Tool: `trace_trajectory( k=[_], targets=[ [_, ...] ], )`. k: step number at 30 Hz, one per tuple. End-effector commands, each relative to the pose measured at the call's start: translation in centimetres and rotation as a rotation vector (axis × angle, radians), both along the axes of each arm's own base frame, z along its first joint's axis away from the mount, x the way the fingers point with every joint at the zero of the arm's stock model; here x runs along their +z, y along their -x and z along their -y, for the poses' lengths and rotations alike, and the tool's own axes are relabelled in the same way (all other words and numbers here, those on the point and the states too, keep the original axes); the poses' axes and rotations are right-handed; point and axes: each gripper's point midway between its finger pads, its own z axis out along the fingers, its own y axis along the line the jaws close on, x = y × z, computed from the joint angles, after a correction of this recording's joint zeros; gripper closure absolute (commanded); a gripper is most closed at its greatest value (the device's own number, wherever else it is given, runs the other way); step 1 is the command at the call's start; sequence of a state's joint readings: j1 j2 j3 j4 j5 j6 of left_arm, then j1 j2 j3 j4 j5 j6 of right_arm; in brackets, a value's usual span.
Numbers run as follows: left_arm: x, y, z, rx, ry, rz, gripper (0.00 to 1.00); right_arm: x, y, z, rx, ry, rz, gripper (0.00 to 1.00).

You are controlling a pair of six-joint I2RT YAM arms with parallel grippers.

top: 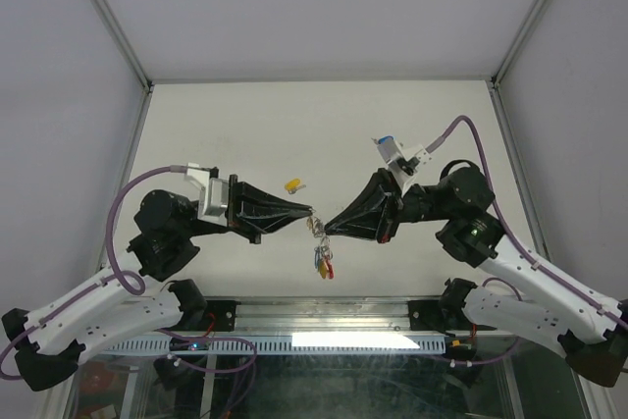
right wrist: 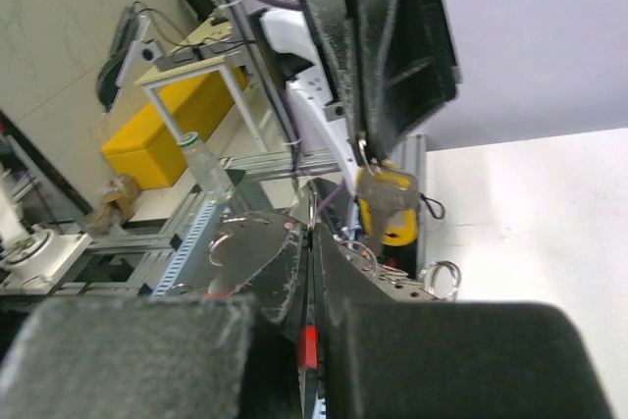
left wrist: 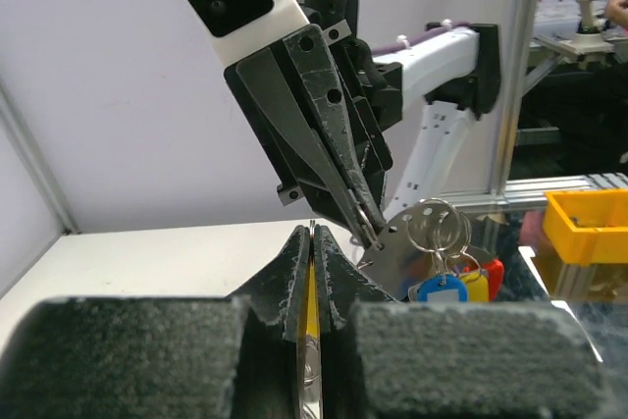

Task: Put the keys on the keyring
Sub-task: Insert the key onto the keyring.

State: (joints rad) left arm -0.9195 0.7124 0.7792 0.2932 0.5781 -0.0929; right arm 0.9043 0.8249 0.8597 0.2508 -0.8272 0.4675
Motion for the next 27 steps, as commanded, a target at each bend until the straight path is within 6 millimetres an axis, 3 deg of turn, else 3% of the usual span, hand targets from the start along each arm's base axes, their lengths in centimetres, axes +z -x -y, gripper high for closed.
trace_trajectory(
  k=[1, 6, 13, 21, 27],
  targets=[
    [1.2, -1.7, -0.9, 0.036, 0.086, 0.025, 1.00, 1.1, -2.4, 0.7, -0.036, -0.080, -0.014, 1.00],
    [0.8, -4.0, -2.7, 0.031, 0.093, 0.022, 1.00, 1.2, -4.4, 2.0, -0.025, -0.100, -0.006, 1.00],
    [1.4, -4.0, -2.2, -0.014, 0.066, 0.091, 1.00, 2.2, -3.5, 2.1, 0.071, -0.146, 0.010, 1.00],
    [1.7, -3.3, -2.2, -0.047, 0.055, 0.127, 1.00, 2.8, -5.2, -0.3, -0.020, -0.153, -0.041, 1.00],
    [1.7, -2.9, -2.2, -0.062, 0.049, 0.134, 1.00, 3.4, -4.5, -1.6, -0.014, -0.171, -0.062, 1.00]
  ],
)
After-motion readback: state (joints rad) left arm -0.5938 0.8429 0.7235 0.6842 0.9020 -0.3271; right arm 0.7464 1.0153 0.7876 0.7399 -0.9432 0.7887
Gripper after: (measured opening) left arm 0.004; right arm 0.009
